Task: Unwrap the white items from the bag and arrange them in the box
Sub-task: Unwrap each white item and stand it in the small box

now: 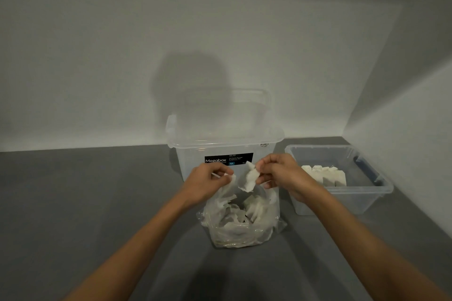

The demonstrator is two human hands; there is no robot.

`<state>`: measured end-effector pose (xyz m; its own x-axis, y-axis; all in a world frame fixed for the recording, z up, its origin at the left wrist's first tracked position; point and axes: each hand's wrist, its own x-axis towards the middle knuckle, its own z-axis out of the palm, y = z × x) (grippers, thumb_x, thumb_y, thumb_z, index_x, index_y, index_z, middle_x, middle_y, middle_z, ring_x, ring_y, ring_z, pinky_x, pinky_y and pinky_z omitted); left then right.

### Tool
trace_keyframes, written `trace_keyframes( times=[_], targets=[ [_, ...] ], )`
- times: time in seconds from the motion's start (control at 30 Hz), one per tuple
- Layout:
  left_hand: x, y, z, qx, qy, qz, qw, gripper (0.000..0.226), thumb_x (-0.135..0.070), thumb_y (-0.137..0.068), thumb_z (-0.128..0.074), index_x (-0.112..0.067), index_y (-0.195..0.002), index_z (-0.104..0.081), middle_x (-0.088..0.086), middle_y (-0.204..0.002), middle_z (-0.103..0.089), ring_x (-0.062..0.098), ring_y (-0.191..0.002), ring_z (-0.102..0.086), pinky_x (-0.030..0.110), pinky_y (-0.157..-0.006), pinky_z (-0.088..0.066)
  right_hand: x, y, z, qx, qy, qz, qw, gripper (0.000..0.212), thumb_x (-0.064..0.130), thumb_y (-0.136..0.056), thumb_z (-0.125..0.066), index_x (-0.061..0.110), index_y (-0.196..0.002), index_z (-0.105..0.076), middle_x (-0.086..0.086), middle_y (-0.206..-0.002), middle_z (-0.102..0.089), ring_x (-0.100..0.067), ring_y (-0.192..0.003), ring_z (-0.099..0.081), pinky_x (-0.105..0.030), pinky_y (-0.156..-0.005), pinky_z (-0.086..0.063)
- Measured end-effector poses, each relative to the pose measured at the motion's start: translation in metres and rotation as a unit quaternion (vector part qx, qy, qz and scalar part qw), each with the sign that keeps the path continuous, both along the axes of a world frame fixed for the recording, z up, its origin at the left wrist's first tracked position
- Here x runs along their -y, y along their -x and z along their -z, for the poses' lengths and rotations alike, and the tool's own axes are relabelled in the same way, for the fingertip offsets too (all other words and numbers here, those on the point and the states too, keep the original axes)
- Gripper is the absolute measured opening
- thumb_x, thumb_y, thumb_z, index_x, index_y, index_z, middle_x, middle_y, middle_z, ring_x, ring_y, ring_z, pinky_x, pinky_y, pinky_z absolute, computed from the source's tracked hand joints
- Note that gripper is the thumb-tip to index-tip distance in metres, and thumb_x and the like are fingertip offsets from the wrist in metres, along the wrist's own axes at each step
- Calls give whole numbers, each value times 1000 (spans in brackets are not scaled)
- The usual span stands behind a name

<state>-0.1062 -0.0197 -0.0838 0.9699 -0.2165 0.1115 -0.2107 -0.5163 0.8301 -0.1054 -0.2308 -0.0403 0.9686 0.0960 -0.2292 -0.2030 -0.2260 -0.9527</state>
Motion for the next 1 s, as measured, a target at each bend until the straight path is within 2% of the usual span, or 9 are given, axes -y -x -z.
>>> trace_keyframes(
  times=[0.2, 0.33, 0.4, 0.47, 0.57, 0.67, 0.73, 0.83, 1.0],
  targets=[
    [12, 5, -6, -55, 90, 15, 994, 15, -27, -89, -64, -18, -100, -71, -6, -90, -70, 7, -80, -65, 23, -72, -54, -8, 2, 14, -113, -257, 92, 955, 9, -4, -95, -47, -2, -93, -55, -18, -74, -68, -20, -64, -70, -24, -54, -58],
    [15, 6, -11, -85, 155, 16, 984, 19, -30, -88, -65, -14, -96, -72, -5, -81, -67, 5, -76, -63, 21, -70, -55, -12, 0, 26, -129, -344, 108, 924, 20, -6, -97, -43, -11, -115, -50, -26, -87, -67, -23, -67, -73, -25, -57, -59],
    [15, 4, -11, -71, 145, 9, 987, 13, -28, -87, -67, -16, -90, -71, -3, -80, -66, 6, -73, -62, 21, -68, -55, -13, 0, 30, -136, -343, 97, 924, 18, -5, -97, -43, -10, -112, -50, -27, -88, -68, -23, -70, -73, -25, -57, -58],
    [15, 2, -9, -47, 124, -9, 991, 10, -26, -87, -68, -16, -86, -69, -1, -77, -64, 7, -69, -59, 22, -65, -54, -14, 2, 30, -127, -269, 70, 952, 9, -4, -96, -47, -4, -101, -54, -23, -87, -69, -23, -69, -73, -27, -56, -58],
    [12, -5, -11, 4, 44, -26, 999, 14, -24, -87, -67, -11, -85, -69, 2, -75, -66, 8, -64, -56, 23, -63, -51, -11, 4, 29, -14, -10, 52, 998, 9, 2, -92, -54, 10, -94, -57, -11, -88, -67, -18, -66, -66, -29, -59, -55],
    [7, -10, -16, 71, -94, 4, 993, 15, -26, -87, -66, -14, -79, -66, -3, -67, -61, 7, -60, -51, 20, -60, -41, -10, 4, 20, 173, 197, 29, 965, 19, 10, -89, -56, 22, -103, -61, 1, -89, -63, -13, -69, -61, -21, -59, -49],
    [5, -12, -20, 88, -162, 24, 983, 15, -28, -86, -65, -15, -78, -63, -3, -67, -59, 13, -63, -53, 29, -61, -43, -14, 5, 12, 255, 249, -13, 934, 27, 10, -87, -57, 25, -109, -63, 4, -93, -60, -14, -70, -61, -15, -61, -44],
    [7, -12, -31, 108, -236, 47, 965, 14, -28, -87, -62, -15, -82, -61, 0, -71, -59, 20, -69, -57, 35, -62, -46, -20, 6, 2, 300, 300, -68, 903, 30, 16, -87, -59, 24, -115, -64, 5, -100, -60, -11, -71, -59, -12, -66, -43],
    [10, -11, -44, 134, -217, 62, 965, 16, -37, -85, -63, -21, -84, -65, -4, -71, -61, 13, -66, -55, 32, -61, -46, -22, 3, 6, 271, 272, -74, 920, 11, 21, -89, -65, 15, -95, -72, 2, -82, -71, -8, -75, -65, -21, -73, -53]
  ],
)
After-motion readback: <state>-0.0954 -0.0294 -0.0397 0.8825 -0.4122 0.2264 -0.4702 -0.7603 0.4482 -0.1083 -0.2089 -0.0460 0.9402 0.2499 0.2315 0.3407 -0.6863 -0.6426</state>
